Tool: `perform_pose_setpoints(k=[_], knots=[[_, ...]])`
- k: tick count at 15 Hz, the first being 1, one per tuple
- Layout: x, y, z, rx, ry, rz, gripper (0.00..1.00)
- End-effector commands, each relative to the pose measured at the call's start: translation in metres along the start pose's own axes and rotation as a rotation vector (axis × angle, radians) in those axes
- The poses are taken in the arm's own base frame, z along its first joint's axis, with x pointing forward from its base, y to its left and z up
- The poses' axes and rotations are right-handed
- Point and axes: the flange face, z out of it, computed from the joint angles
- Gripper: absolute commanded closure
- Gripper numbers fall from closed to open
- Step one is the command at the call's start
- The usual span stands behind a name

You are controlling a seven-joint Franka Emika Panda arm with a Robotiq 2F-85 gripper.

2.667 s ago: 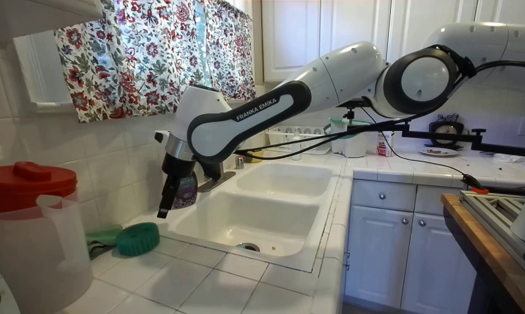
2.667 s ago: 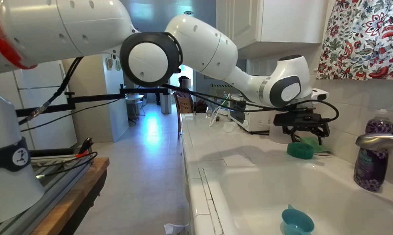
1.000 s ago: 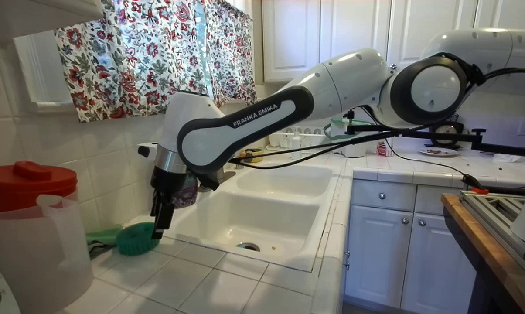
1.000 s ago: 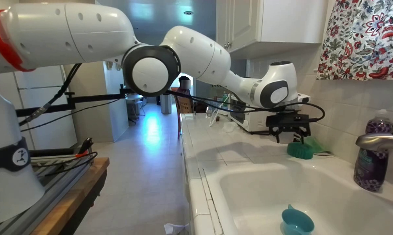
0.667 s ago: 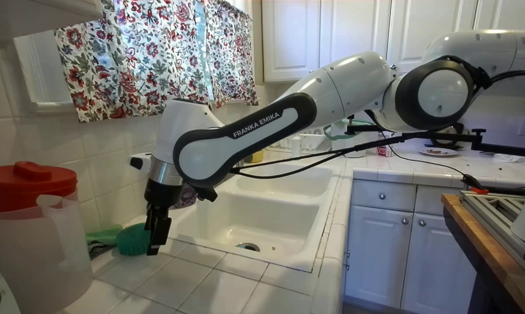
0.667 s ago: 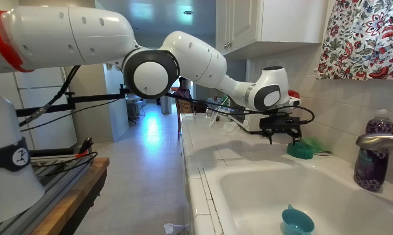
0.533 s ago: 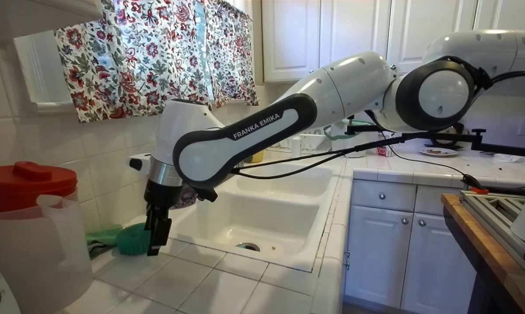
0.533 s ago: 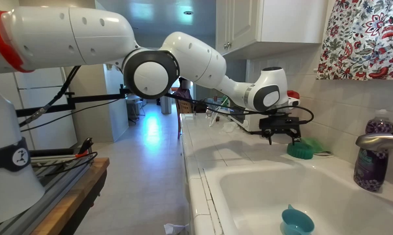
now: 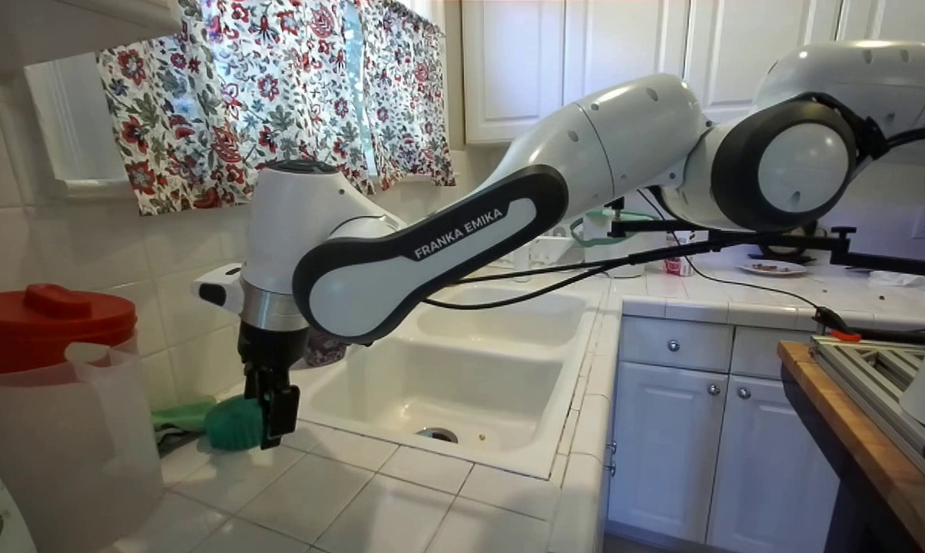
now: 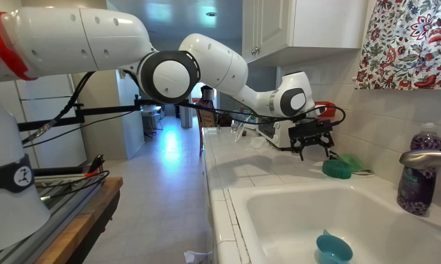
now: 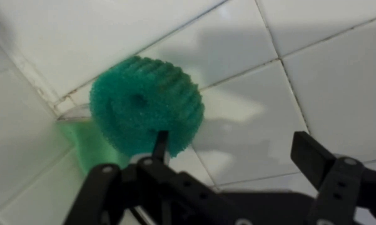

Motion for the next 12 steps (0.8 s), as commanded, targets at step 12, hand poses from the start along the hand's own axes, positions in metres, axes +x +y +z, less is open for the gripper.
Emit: perform_pose_setpoints(k=[12], knots=[[-0.0069, 0.0091, -0.0013, -0.086, -0.074, -0.044, 0.0]])
